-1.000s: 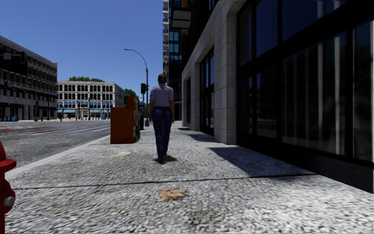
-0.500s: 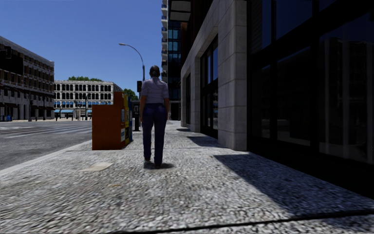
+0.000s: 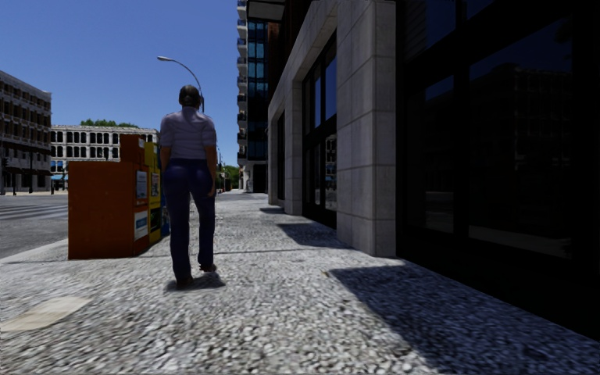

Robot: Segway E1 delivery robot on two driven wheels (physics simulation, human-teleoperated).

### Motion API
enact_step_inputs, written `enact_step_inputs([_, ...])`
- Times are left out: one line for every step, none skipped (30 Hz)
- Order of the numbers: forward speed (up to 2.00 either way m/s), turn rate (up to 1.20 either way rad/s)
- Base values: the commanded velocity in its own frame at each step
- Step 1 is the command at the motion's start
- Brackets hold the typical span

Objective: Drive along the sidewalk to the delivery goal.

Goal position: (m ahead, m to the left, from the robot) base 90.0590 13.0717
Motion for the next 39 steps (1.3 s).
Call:
enact_step_inputs([2.00, 0.00])
enact_step_inputs([2.00, 0.00])
enact_step_inputs([2.00, 0.00])
enact_step_inputs([2.00, 0.00])
enact_step_inputs([2.00, 0.00])
enact_step_inputs([2.00, 0.00])
enact_step_inputs([2.00, 0.00])
enact_step_inputs([2.00, 0.00])
enact_step_inputs([2.00, 0.00])
enact_step_inputs([2.00, 0.00])
enact_step_inputs([2.00, 0.00])
enact_step_inputs([2.00, 0.00])
enact_step_inputs([2.00, 0.00])
enact_step_inputs([2.00, 0.00])
enact_step_inputs([2.00, 0.00])
enact_step_inputs([2.00, 0.00])
enact_step_inputs([2.00, 0.00])
enact_step_inputs([2.00, 0.00])
enact_step_inputs([2.00, 0.00])
enact_step_inputs([2.00, 0.00])
enact_step_inputs([2.00, 0.00])
enact_step_inputs([2.00, 0.00])
enact_step_inputs([2.00, 0.00])
enact_step_inputs([2.00, 0.00])
enact_step_inputs([2.00, 0.00])
enact_step_inputs([2.00, 0.00])
enact_step_inputs([2.00, 0.00])
enact_step_inputs([2.00, 0.00])
enact_step_inputs([2.00, 0.00])
enact_step_inputs([2.00, 0.05])
enact_step_inputs([2.00, 0.28])
enact_step_inputs([2.00, 0.34])
enact_step_inputs([2.00, 0.34])
enact_step_inputs([2.00, 0.36])
enact_step_inputs([2.00, 0.36])
enact_step_inputs([2.00, 0.13])
enact_step_inputs([2.00, 0.13])
enact_step_inputs([2.00, 0.03])
enact_step_inputs([2.00, 0.00])
